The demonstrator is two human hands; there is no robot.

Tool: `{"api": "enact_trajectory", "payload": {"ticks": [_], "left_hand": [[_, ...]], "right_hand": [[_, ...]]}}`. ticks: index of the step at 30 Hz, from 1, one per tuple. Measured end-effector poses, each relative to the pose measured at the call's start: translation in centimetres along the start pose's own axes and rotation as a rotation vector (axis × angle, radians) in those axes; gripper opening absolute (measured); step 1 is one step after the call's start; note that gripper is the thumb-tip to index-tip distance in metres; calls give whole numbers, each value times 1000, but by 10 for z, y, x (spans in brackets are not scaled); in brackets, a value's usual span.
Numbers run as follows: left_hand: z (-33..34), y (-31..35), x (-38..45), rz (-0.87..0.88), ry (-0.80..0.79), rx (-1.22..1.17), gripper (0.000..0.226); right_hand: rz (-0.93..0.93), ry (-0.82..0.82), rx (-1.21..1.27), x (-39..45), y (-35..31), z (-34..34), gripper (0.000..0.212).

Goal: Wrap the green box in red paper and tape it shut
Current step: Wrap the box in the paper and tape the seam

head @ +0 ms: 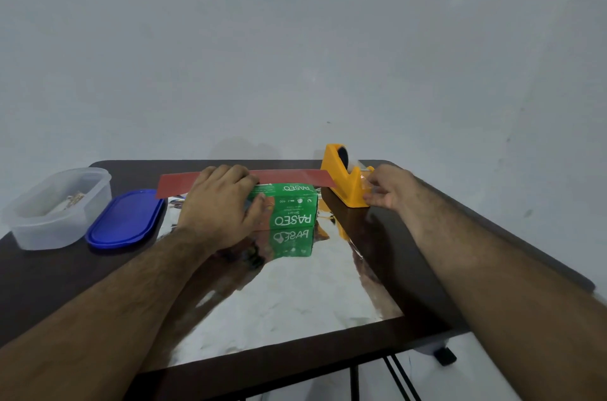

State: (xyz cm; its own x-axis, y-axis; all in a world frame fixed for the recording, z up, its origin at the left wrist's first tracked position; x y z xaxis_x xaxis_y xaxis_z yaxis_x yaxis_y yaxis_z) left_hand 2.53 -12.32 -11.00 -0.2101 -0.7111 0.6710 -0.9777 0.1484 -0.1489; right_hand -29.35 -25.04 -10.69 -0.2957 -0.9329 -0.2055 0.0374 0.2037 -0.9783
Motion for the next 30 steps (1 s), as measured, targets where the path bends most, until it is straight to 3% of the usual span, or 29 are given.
{"api": "enact_trajectory", "payload": {"ticks": [6,11,17,23,26,30], "left_hand": [[-1,0,0,-5,-1,-7,49],[-3,1,-1,-9,-13,-22,50],[-3,-1,1,-15,-3,-46,52],[-7,-6,3,-32,-7,-77,60],[-12,-8,6,-21,-84,-72,60],[-19,-15,9,-64,-184,-214,62]], "right_hand": [[42,32,-28,1,8,3,59],[143,83,-66,-9,29,-3,34],[-54,141,152,-24,1,8,28],[-258,-87,121,-77,-35,48,18],[-318,-207,106,-99,-46,67,8],[-396,-273,41,-117,-52,83,11]]}}
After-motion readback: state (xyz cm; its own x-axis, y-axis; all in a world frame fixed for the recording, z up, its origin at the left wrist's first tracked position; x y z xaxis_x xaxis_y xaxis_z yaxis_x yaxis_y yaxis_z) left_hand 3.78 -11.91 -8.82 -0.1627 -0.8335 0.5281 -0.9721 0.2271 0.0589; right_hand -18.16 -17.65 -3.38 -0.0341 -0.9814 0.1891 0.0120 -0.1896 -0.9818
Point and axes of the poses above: each hand's wrist, its own x-axis towards the middle knuckle, its own z-axis out of the palm, y = z × x, the point moved 5 cm from there along x, towards the middle knuckle, and after that the axes turned 5 degrees about x, right-handed, at the moved point
